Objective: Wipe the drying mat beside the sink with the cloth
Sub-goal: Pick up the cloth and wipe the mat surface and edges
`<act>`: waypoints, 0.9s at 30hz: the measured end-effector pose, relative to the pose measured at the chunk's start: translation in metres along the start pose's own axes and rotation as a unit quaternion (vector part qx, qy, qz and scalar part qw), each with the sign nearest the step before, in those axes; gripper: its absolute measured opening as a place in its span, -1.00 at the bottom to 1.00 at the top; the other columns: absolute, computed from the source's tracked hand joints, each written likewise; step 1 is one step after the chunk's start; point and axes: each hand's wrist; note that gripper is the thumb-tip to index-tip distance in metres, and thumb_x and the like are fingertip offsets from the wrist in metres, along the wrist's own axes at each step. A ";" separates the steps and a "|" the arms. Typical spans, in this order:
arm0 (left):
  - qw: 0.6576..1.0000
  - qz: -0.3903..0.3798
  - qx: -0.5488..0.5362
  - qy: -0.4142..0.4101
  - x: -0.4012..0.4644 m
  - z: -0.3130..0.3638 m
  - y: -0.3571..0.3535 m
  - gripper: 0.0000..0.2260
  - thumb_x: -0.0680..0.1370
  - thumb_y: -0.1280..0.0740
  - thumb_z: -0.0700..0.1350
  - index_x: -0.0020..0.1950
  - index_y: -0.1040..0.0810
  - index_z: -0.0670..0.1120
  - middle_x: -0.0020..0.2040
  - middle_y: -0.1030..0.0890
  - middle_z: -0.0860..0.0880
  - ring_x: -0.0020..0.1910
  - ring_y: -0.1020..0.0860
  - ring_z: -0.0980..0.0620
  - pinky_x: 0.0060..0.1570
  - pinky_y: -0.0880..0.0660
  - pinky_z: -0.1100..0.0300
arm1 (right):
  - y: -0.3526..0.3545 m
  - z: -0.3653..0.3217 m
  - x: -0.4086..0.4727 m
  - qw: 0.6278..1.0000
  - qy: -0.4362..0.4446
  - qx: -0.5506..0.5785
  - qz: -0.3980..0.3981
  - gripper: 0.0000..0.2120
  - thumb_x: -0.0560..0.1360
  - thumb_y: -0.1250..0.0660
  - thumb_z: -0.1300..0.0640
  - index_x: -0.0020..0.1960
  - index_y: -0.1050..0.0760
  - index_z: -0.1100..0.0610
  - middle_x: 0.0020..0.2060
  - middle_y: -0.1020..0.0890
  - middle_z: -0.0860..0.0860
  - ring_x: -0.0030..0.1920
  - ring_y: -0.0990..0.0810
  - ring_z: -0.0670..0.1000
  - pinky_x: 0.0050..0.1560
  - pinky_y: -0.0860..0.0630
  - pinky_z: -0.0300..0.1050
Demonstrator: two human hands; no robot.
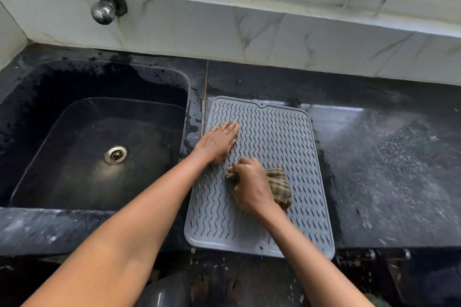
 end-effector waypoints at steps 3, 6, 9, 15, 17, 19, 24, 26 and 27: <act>1.000 -0.012 0.010 0.012 -0.003 0.004 0.003 -0.54 0.68 0.07 -0.11 0.56 0.12 -0.12 0.58 0.10 -0.06 0.56 0.08 -0.03 0.51 0.06 0.03 | 0.004 -0.004 -0.027 0.999 0.021 0.022 -0.035 -0.68 0.38 -0.33 0.46 0.09 -0.61 0.24 -0.05 -0.62 0.09 0.01 -0.50 0.09 0.07 -0.53 -0.02; 0.999 -0.026 0.018 0.020 -0.004 0.005 0.002 -0.50 0.67 0.07 -0.01 0.56 0.14 -0.13 0.58 0.12 -0.08 0.56 0.09 -0.04 0.51 0.06 0.01 | 0.014 0.001 -0.022 0.998 -0.001 0.057 -0.039 -0.67 0.38 -0.32 0.48 0.08 -0.62 0.23 -0.03 -0.63 0.11 0.04 -0.52 0.10 0.10 -0.53 0.01; 0.999 -0.034 0.028 0.022 -0.007 0.008 -0.001 -0.37 0.63 0.06 0.18 0.55 0.17 -0.14 0.57 0.14 -0.09 0.55 0.12 -0.05 0.51 0.07 -0.01 | 0.016 0.002 -0.006 0.998 -0.019 0.062 0.003 -0.73 0.43 -0.30 0.44 0.08 -0.61 0.25 0.03 -0.63 0.14 0.05 -0.51 0.12 0.09 -0.52 0.05; 0.998 -0.028 0.033 0.038 -0.009 0.011 -0.005 -0.33 0.61 0.05 0.23 0.55 0.18 -0.12 0.57 0.15 -0.07 0.55 0.14 -0.02 0.50 0.09 0.03 | 0.009 -0.007 -0.048 0.998 0.036 0.045 -0.029 -0.71 0.37 -0.33 0.45 0.04 -0.62 0.24 -0.07 -0.62 0.10 -0.03 -0.50 0.09 0.02 -0.53 -0.02; 0.998 -0.024 0.035 0.041 -0.010 0.013 -0.005 -0.33 0.60 0.06 0.24 0.55 0.18 -0.12 0.58 0.15 -0.07 0.55 0.14 -0.02 0.51 0.09 0.03 | 0.008 -0.007 -0.076 0.995 0.067 0.041 -0.055 -0.69 0.36 -0.32 0.46 0.04 -0.63 0.24 -0.09 -0.62 0.08 -0.04 -0.49 0.08 -0.04 -0.51 -0.07; 0.998 -0.021 0.031 0.043 -0.010 0.013 -0.005 -0.33 0.60 0.06 0.24 0.55 0.18 -0.12 0.58 0.15 -0.07 0.55 0.13 -0.02 0.51 0.09 0.03 | 0.009 -0.009 -0.098 0.992 0.088 0.032 -0.086 -0.65 0.33 -0.29 0.49 0.03 -0.63 0.24 -0.10 -0.61 0.06 -0.04 -0.47 0.07 -0.06 -0.49 -0.08; 0.998 -0.020 0.034 0.046 -0.011 0.014 -0.005 -0.33 0.60 0.06 0.24 0.55 0.18 -0.12 0.58 0.15 -0.07 0.55 0.13 -0.02 0.51 0.08 0.03 | 0.019 -0.009 -0.091 0.987 0.091 0.071 -0.113 -0.66 0.36 -0.30 0.46 0.05 -0.64 0.20 -0.07 -0.62 0.05 -0.02 -0.46 0.06 -0.01 -0.49 -0.08; 0.998 -0.019 0.030 0.047 -0.011 0.015 -0.005 -0.33 0.60 0.06 0.24 0.56 0.17 -0.12 0.58 0.15 -0.07 0.55 0.13 -0.01 0.52 0.08 0.04 | 0.018 -0.009 -0.083 0.990 0.083 0.068 -0.086 -0.64 0.37 -0.30 0.45 0.08 -0.63 0.19 -0.04 -0.62 0.06 0.00 -0.46 0.08 0.01 -0.48 -0.05; 0.998 -0.018 0.026 0.049 -0.011 0.014 -0.006 -0.33 0.60 0.05 0.24 0.56 0.17 -0.11 0.58 0.15 -0.06 0.55 0.14 -0.01 0.52 0.09 0.04 | 0.015 -0.010 -0.083 0.991 0.088 0.060 -0.085 -0.62 0.36 -0.29 0.46 0.10 -0.62 0.20 -0.03 -0.61 0.06 0.00 -0.45 0.08 0.02 -0.47 -0.05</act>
Point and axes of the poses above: each hand's wrist, its own x-axis towards the middle knuckle, its own y-axis out of the back of the hand, z = x × y
